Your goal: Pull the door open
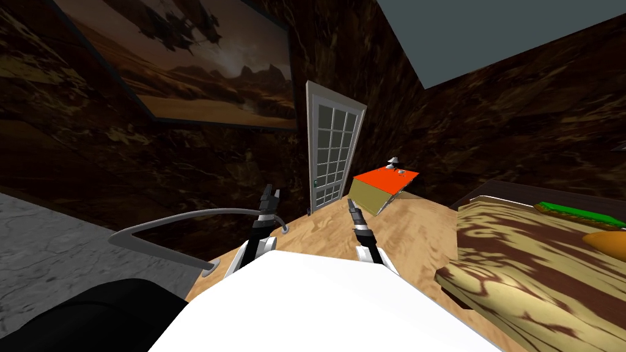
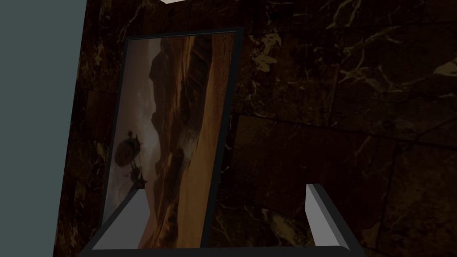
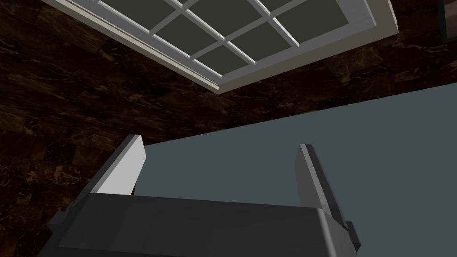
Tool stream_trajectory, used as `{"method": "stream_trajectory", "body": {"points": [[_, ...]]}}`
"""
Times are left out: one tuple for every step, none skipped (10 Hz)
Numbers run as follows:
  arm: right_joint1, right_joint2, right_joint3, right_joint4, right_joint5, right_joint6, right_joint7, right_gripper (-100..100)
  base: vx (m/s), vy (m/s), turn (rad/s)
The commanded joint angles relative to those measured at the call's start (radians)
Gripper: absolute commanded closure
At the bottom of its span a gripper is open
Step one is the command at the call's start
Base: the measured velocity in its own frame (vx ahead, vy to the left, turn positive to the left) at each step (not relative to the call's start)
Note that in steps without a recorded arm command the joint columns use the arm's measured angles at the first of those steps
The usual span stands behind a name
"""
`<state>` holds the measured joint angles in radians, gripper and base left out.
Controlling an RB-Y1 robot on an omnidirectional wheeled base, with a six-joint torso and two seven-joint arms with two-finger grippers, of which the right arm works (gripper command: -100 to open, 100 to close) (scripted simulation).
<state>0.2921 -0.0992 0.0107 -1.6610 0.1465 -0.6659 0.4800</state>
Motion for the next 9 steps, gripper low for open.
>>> {"method": "stream_trajectory", "body": {"points": [[-0.01, -0.006, 0.001, 0.031, 0.014, -0.015, 0.017, -100, 0.074, 0.027, -0.001], [-0.015, -0.009, 0.002, 0.049, 0.023, -0.022, 0.027, -100, 0.077, 0.013, -0.002], [-0.021, -0.012, 0.003, 0.068, 0.032, -0.03, 0.038, -100, 0.079, 0.007, 0.001], [-0.026, -0.014, 0.004, 0.086, 0.041, -0.038, 0.049, -100, 0.077, 0.018, 0.001], [-0.032, -0.017, 0.005, 0.105, 0.05, -0.046, 0.059, -100, 0.063, 0.032, -0.002], [-0.038, -0.02, 0.006, 0.123, 0.059, -0.053, 0.07, -100, 0.074, 0.03, -0.002], [-0.044, -0.022, 0.007, 0.142, 0.068, -0.061, 0.081, -100, 0.085, 0.018, -0.002], [-0.049, -0.025, 0.008, 0.16, 0.077, -0.069, 0.091, -100, 0.089, 0.015, -0.001], [-0.055, -0.028, 0.009, 0.179, 0.086, -0.077, 0.102, -100, 0.083, 0.021, 0.0]]}}
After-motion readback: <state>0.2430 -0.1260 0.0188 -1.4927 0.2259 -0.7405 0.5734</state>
